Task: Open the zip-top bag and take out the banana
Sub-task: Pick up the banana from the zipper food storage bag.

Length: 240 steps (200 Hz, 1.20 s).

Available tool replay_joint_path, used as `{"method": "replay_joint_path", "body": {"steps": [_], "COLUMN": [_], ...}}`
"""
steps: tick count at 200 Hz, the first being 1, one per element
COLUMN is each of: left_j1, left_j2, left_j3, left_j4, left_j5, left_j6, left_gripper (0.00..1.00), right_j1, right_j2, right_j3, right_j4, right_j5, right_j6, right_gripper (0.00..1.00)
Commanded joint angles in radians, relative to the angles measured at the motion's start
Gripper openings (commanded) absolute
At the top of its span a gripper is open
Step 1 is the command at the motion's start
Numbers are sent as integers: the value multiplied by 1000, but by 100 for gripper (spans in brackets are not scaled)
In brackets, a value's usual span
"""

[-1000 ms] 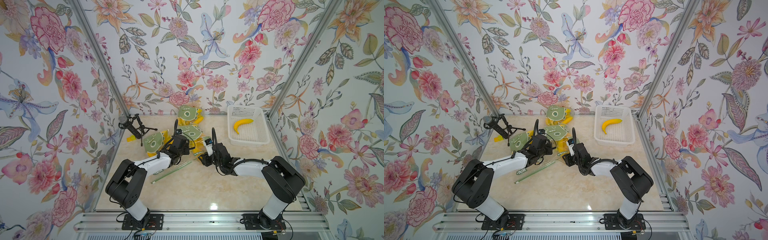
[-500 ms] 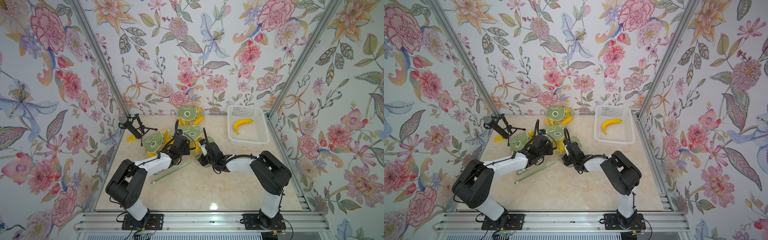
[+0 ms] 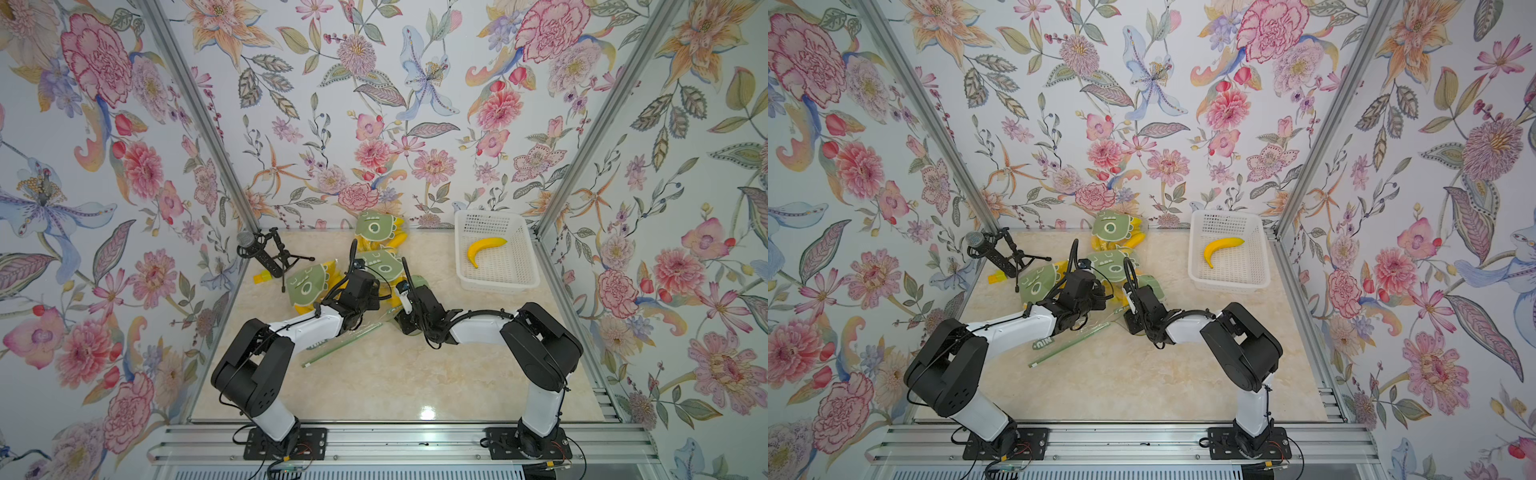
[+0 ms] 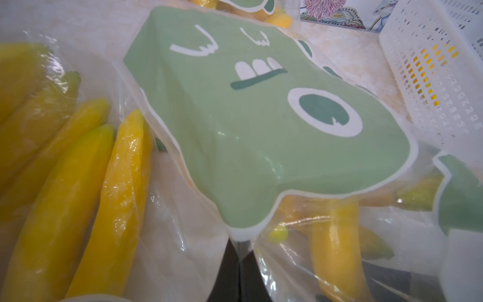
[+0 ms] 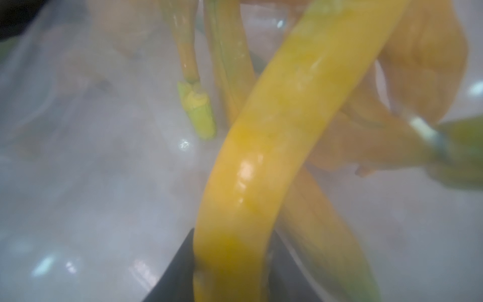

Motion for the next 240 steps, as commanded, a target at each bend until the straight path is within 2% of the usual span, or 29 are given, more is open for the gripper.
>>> {"method": "replay_joint_path", "body": {"steps": [1,63,114,136,168,240], "left_j1": [-12,-26,-105,-110,-84,-20], "left_j2": [-9,10,47,67,60,69], "left_j3": [-22,-6,50,61,62,122], "left_j4": [6,-11,-32,-54,-49,-68], "left_j5": [-52,-108,-206,-252,-251,-234], "left_j6": [-10,-5,35,28,8,-27], "left_gripper": [0,0,0,0,0,0], "right_j1": [8,7,-16,-28,-21,28], "right_j2": [-90,-207,-245,-265,-304,-461], "right_j3": [-35,-106,-105,-86,-143,-287], "right_j4": [-36,-94,-106,-143,-168,-210], "right_j5": [-22,-111,-194,-218,-197,-152], "right_j6": [24,134,267,307,280,121], "right_gripper": [38,35,33,32,31,31]}}
